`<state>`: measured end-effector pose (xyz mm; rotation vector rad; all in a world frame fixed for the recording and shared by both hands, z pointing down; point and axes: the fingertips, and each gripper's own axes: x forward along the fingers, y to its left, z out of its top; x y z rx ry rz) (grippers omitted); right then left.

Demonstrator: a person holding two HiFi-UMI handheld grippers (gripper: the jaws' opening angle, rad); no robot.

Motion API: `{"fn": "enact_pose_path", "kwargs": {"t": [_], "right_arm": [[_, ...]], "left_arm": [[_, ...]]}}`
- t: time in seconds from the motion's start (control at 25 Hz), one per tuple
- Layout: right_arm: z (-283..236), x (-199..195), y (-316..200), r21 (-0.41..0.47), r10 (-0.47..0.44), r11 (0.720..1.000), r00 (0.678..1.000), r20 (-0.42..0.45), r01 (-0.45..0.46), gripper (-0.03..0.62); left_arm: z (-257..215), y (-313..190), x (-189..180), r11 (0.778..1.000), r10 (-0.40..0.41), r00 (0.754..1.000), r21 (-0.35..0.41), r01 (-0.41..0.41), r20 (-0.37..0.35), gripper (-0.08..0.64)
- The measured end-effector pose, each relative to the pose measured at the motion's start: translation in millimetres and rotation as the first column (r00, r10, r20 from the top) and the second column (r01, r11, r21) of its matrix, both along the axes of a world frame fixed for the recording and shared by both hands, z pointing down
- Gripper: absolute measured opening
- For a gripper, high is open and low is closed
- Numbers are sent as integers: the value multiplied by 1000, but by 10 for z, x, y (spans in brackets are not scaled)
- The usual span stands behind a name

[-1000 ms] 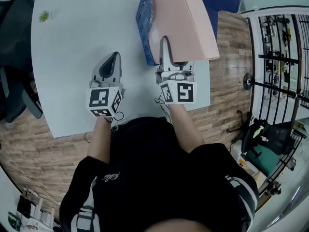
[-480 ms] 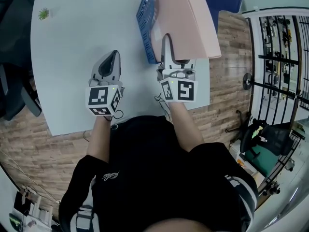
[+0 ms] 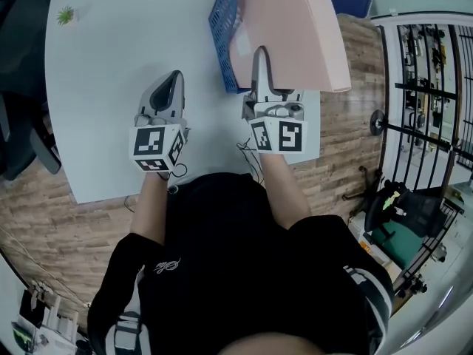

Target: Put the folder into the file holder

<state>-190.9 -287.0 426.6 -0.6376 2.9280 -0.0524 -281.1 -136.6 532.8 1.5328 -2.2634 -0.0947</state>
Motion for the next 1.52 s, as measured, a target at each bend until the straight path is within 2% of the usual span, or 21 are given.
{"fn": "enact_pose_path", "kwargs": {"t": [1.0, 1.52], "right_arm": [[381, -16, 62, -30, -17, 999, 998, -56, 15, 163], [602, -94, 158, -50, -39, 998, 989, -142, 33, 169]], "left_arm": [[65, -19, 30, 1000, 5, 1000, -26, -5, -2, 0], [111, -8, 22, 999, 11, 1000, -30, -11, -9, 0]]}}
